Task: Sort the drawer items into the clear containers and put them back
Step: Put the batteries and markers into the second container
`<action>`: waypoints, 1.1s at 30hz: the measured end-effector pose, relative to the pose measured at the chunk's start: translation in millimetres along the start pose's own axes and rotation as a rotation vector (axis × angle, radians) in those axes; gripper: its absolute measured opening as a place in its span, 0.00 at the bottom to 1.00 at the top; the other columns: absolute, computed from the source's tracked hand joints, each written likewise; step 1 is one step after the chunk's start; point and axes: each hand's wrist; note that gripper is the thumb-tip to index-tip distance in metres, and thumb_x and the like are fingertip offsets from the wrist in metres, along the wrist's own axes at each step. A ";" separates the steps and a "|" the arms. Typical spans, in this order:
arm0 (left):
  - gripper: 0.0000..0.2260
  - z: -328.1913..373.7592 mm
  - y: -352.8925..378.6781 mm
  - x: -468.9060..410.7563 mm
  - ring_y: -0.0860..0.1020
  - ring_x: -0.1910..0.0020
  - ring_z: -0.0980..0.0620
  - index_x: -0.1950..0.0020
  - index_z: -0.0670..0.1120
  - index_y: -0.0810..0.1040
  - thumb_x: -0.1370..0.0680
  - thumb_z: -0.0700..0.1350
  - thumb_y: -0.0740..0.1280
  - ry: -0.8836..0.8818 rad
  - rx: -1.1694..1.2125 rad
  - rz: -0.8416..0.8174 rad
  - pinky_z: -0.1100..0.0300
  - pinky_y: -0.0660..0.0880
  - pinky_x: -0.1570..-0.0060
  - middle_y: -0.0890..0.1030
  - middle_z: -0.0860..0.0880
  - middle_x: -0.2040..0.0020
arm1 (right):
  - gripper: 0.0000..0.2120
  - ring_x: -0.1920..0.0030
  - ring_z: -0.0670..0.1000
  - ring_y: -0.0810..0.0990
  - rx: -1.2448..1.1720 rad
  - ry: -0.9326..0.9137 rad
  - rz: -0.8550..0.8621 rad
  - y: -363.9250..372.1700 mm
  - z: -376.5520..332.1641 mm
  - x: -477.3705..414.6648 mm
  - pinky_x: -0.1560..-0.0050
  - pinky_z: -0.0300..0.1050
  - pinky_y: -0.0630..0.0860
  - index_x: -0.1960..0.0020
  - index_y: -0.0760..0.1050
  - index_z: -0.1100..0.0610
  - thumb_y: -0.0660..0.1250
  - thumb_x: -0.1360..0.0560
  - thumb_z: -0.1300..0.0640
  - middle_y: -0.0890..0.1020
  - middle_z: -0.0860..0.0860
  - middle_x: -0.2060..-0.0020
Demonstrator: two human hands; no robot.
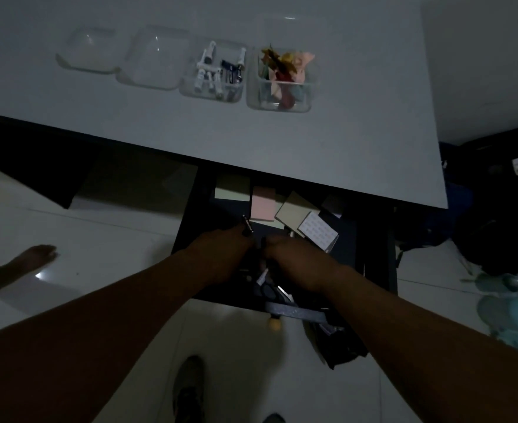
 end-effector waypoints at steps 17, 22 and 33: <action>0.16 -4.0 10.6 -18.7 0.78 0.43 0.42 0.37 0.42 0.74 0.24 0.37 0.69 -0.003 0.064 0.123 0.58 0.72 0.50 0.74 0.41 0.36 | 0.09 0.47 0.57 0.81 -0.543 0.730 0.414 -2.5 18.7 15.4 0.54 0.40 0.69 0.42 0.74 0.57 0.65 0.22 0.59 0.82 0.55 0.50; 0.18 -0.8 15.5 -30.6 0.80 0.46 0.40 0.36 0.42 0.72 0.24 0.40 0.71 -0.031 -0.088 0.144 0.48 0.79 0.47 0.74 0.40 0.38 | 0.13 0.51 0.57 0.80 -0.372 0.761 0.447 -0.6 1.4 -8.1 0.55 0.45 0.71 0.38 0.69 0.62 0.62 0.20 0.59 0.80 0.58 0.51; 0.13 -10.8 19.9 -40.7 0.78 0.40 0.39 0.35 0.40 0.72 0.19 0.39 0.63 -0.021 -0.063 0.113 0.48 0.76 0.40 0.75 0.40 0.37 | 0.08 0.49 0.54 0.79 -0.230 0.681 0.373 -0.1 7.3 -10.1 0.55 0.42 0.72 0.46 0.76 0.64 0.66 0.23 0.61 0.72 0.50 0.59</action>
Point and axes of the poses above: each hand's wrist, its own x-axis away from the middle knuckle, its own y-axis out of the palm, z = x × y
